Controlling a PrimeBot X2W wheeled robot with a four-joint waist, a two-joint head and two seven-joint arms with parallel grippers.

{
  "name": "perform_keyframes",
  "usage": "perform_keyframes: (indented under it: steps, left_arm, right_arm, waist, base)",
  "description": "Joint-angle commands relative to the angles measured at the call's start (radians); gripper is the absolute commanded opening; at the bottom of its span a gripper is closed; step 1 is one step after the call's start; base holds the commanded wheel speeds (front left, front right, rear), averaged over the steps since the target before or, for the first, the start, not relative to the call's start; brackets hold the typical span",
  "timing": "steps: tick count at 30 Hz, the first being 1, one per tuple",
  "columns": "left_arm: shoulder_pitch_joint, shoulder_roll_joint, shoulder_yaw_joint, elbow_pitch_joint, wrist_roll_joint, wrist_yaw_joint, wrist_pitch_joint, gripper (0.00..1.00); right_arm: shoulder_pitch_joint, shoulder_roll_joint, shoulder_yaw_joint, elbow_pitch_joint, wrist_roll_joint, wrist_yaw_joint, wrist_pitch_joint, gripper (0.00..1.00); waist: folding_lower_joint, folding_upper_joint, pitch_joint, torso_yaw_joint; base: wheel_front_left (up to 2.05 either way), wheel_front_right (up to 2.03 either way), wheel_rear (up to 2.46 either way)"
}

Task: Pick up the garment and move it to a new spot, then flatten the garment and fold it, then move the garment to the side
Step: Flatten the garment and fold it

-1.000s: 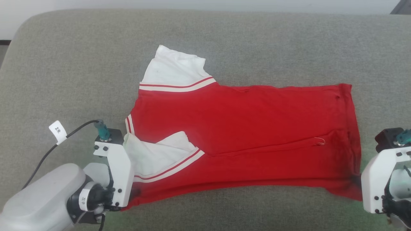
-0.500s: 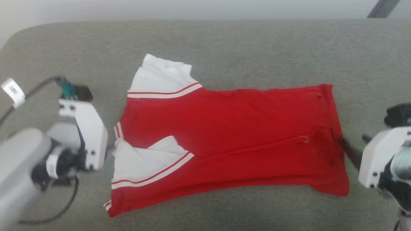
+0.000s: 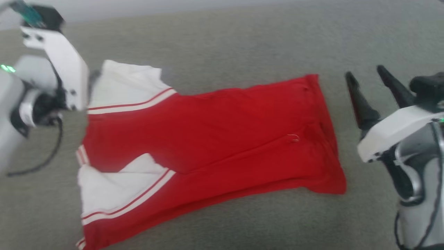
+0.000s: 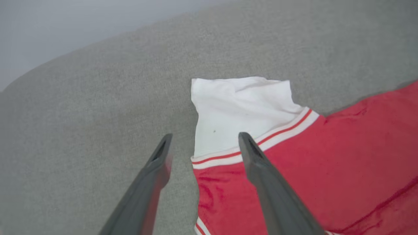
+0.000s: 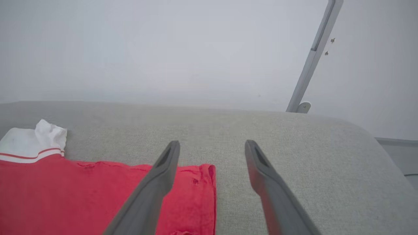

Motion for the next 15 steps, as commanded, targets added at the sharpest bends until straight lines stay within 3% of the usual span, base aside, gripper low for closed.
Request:
perform_keyframes:
  steps: [1, 3, 8, 15]
  left_arm:
    - [-0.038, -0.009, 0.0, 0.049, 0.025, -0.03, -0.024, 1.0]
    - [-0.069, -0.014, -0.008, 0.108, 0.047, -0.07, -0.039, 1.0]
    - [-0.122, -0.035, -0.012, 0.251, 0.039, -0.121, -0.023, 1.0]
    - [-0.172, -0.057, -0.028, 0.421, 0.046, -0.161, 0.009, 1.0]
  right_arm:
    - [-0.015, 0.013, 0.019, 0.017, -0.013, 0.0, -0.052, 1.0]
    - [-0.023, 0.023, 0.039, 0.034, -0.023, 0.0, -0.099, 1.0]
    - [-0.024, 0.049, 0.062, 0.077, -0.018, 0.0, -0.156, 1.0]
    - [-0.042, 0.061, 0.063, 0.1, -0.012, 0.0, -0.176, 1.0]
  waist:
    - [0.0, 0.0, 0.044, -0.055]
    - [0.0, 0.0, 0.063, -0.08]
    - [0.0, 0.0, 0.103, -0.127]
    - [0.0, 0.0, 0.15, -0.156]
  base:
    - [0.0, 0.0, 0.0]
    - [0.0, 0.0, 0.0]
    - [0.0, 0.0, 0.0]
    - [0.0, 0.0, 0.0]
